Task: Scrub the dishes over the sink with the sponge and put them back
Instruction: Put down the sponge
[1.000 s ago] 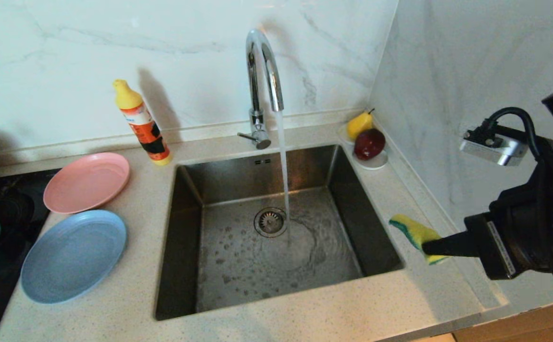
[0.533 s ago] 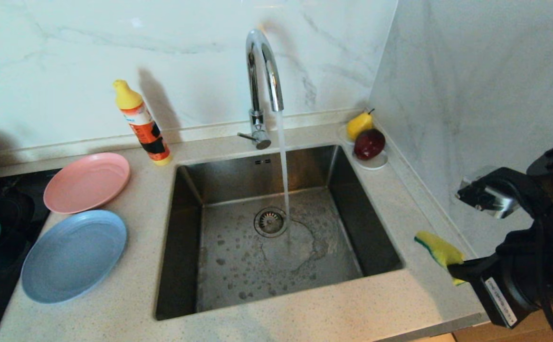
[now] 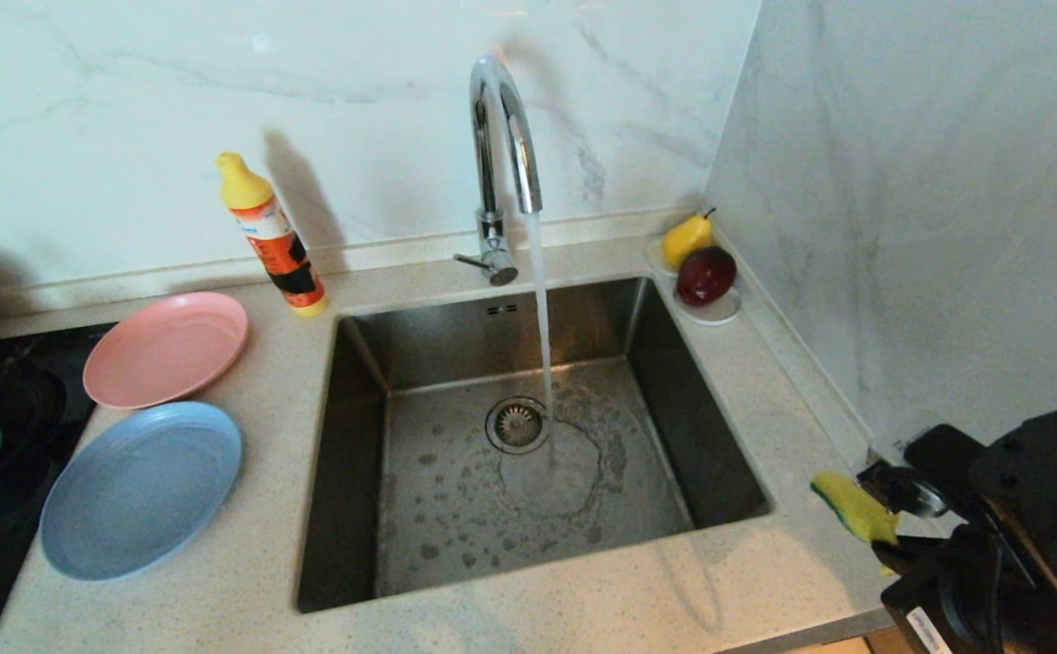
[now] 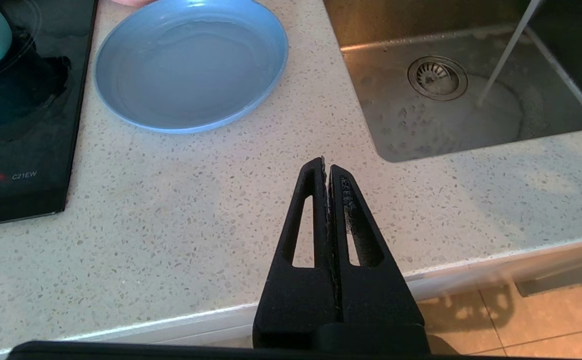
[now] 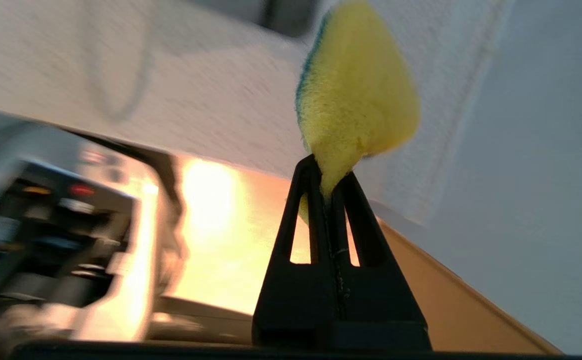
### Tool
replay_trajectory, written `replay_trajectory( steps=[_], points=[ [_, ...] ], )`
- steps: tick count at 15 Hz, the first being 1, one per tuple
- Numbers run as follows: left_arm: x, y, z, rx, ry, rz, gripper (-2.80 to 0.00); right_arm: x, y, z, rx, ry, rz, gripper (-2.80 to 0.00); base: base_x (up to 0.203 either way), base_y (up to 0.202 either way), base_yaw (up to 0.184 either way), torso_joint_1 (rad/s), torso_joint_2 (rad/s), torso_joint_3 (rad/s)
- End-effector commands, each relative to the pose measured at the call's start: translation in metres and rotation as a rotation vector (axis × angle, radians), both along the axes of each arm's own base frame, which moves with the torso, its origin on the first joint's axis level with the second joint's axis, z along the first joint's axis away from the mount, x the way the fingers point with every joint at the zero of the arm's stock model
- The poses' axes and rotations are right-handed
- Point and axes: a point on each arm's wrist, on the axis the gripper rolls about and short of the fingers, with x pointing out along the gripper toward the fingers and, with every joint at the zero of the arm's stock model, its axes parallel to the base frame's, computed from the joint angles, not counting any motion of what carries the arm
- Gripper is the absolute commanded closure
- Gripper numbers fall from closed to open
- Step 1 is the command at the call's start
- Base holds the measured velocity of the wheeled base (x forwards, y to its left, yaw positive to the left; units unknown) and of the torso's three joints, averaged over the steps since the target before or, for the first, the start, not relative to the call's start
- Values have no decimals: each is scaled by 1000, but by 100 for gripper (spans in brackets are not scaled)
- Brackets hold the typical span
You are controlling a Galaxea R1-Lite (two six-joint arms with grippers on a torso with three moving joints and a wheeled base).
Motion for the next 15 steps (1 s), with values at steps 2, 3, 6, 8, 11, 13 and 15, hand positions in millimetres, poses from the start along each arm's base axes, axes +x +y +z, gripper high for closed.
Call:
replay_trajectory(
  steps=[2,3,6,8,11,13,15],
  points=[
    [0,0,0,0,2,-1,0,0,-1,-27,-50,-21,10,0,0,0,0,0,0,0],
    [0,0,0,0,2,-1,0,3,1,-37,-77,-19,25,0,0,0,0,0,0,0],
    [0,0,0,0,2,-1,0,12,7,-56,-94,-23,26,0,0,0,0,0,0,0],
    [0,0,0,1,2,0,0,21,11,-67,-99,-15,7,0,0,0,0,0,0,0],
    [0,0,0,0,2,-1,0,40,12,-76,-87,-46,-39,0,0,0,0,0,0,0],
    [0,0,0,0,2,-1,0,43,10,-84,-99,-44,-44,0,0,0,0,0,0,0],
    [0,0,0,1,2,0,0,46,10,-92,-110,-46,-46,0,0,0,0,0,0,0]
  ],
)
